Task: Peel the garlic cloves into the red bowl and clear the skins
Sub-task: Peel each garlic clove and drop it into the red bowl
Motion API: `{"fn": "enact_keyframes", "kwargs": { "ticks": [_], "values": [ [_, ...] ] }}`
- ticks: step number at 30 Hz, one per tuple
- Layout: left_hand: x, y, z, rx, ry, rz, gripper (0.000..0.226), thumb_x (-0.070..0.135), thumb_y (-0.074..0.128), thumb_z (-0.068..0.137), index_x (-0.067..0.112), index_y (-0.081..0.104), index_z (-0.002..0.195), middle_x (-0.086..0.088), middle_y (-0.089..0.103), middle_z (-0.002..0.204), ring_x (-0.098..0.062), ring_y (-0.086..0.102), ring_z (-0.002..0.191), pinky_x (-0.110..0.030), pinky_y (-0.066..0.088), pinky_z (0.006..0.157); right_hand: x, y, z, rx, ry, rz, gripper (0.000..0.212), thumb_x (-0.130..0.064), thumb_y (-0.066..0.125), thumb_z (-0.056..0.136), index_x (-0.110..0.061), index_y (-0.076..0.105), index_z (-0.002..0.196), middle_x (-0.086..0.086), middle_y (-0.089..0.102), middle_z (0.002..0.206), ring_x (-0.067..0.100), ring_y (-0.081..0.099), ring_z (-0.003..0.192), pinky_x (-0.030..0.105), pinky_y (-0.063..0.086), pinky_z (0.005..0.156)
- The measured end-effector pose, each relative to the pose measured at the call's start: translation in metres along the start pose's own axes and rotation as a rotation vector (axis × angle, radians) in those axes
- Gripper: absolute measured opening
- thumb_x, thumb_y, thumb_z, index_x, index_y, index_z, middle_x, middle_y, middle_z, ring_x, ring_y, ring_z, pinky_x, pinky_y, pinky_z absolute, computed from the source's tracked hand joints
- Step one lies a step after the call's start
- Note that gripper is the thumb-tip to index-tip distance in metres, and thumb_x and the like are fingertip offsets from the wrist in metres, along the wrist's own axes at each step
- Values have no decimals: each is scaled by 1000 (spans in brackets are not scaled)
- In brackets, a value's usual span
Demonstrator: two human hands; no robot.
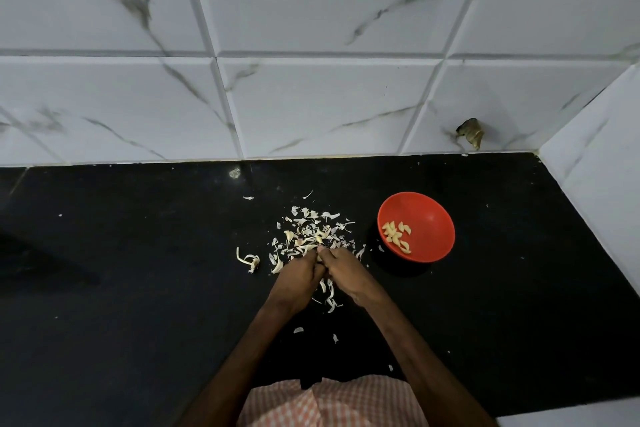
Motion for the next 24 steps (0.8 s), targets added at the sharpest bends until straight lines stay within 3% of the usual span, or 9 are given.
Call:
{"fn": "enact_keyframes", "kwargs": {
  "ticks": [7,12,17,19,21,24],
  "values": [
    [-2,5,-2,-17,-5,6,24,23,44,105,4,57,110,-16,69,90,-33,64,81,-38,46,71,-1,0,-1,-1,4,-99,49,-30,35,110,-19,53,67,0,51,68,15,49,68,32,38,74],
    [-4,5,0,-21,-39,3,25,23,43,104,4,57,113,-16,69,92,-33,65,83,-34,44,69,0,1,2,14,19,-66,49,-28,37,110,-6,63,74,2,53,64,13,48,62,32,38,70],
    [-2,5,2,-39,-30,13,26,24,42,106,5,58,114,-15,68,91,-31,64,80,-31,41,67,2,1,3,3,38,-56,47,-29,37,110,-8,64,76,11,59,74,19,55,71,41,46,75],
    [-2,6,2,-69,-13,2,25,23,42,106,6,58,114,-12,67,88,-30,63,77,-31,41,66,6,3,2,-31,53,-19,48,-31,37,110,-7,63,78,8,57,72,14,55,64,35,47,66],
    [-1,4,3,-83,12,17,22,21,42,106,8,58,111,-10,66,87,-30,64,79,-31,41,66,10,5,-3,-79,87,104,46,-35,38,109,-13,58,74,-1,50,63,3,45,48,19,35,46],
    [7,-4,4,-66,83,41,18,21,40,105,12,55,105,-6,65,84,-26,61,76,-35,44,69,10,-3,-4,-111,116,225,42,-43,41,108,-21,55,74,-13,47,55,2,35,46,17,24,43]
  ]
}}
Point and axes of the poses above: each hand's wrist, its own z-axis towards the middle knuckle, its own y-axis out of the palm, x = y × z, the point moved 10 cm from there along z, towards the middle knuckle
